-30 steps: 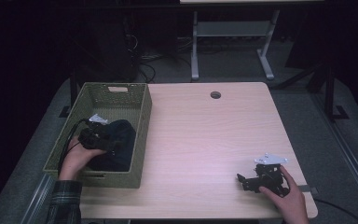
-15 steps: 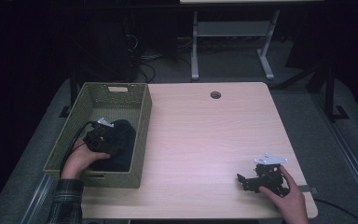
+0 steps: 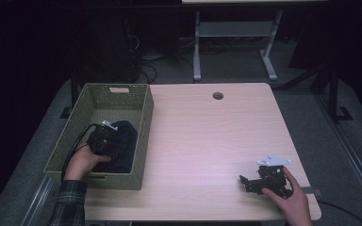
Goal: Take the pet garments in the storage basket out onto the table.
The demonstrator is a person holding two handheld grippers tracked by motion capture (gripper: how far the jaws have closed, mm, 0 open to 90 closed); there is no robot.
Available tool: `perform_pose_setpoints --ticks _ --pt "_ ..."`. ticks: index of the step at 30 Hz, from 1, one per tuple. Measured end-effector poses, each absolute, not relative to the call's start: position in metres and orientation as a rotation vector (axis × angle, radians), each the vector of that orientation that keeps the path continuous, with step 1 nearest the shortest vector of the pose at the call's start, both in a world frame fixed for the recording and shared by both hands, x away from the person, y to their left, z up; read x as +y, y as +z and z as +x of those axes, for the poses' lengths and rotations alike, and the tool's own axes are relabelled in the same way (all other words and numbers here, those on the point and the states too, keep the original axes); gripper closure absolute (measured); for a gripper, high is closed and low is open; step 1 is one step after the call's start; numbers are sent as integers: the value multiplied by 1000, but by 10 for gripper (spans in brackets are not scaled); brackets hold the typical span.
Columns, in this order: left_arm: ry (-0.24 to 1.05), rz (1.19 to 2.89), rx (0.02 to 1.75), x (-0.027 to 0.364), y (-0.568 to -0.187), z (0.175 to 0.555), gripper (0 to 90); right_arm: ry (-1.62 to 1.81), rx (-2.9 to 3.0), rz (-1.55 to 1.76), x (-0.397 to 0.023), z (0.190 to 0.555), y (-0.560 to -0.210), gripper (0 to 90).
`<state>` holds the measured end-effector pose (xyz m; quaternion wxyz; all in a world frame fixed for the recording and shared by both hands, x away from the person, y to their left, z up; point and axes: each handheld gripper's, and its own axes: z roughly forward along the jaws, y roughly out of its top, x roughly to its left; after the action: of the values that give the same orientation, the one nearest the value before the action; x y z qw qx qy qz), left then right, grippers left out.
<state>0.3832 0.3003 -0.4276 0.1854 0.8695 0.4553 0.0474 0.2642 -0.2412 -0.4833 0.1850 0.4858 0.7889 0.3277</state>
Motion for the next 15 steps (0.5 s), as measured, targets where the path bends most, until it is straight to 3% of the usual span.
perform_pose_setpoints --ticks 2,5,15 --pt "135 2460 1276 299 -426 383 555 924 2223 1369 -241 264 -483 0" --pt "124 2442 1302 302 -422 384 627 924 2223 1370 -241 264 -483 0" --pt "148 2224 1298 322 -400 383 659 924 2223 1370 -241 264 -483 0"
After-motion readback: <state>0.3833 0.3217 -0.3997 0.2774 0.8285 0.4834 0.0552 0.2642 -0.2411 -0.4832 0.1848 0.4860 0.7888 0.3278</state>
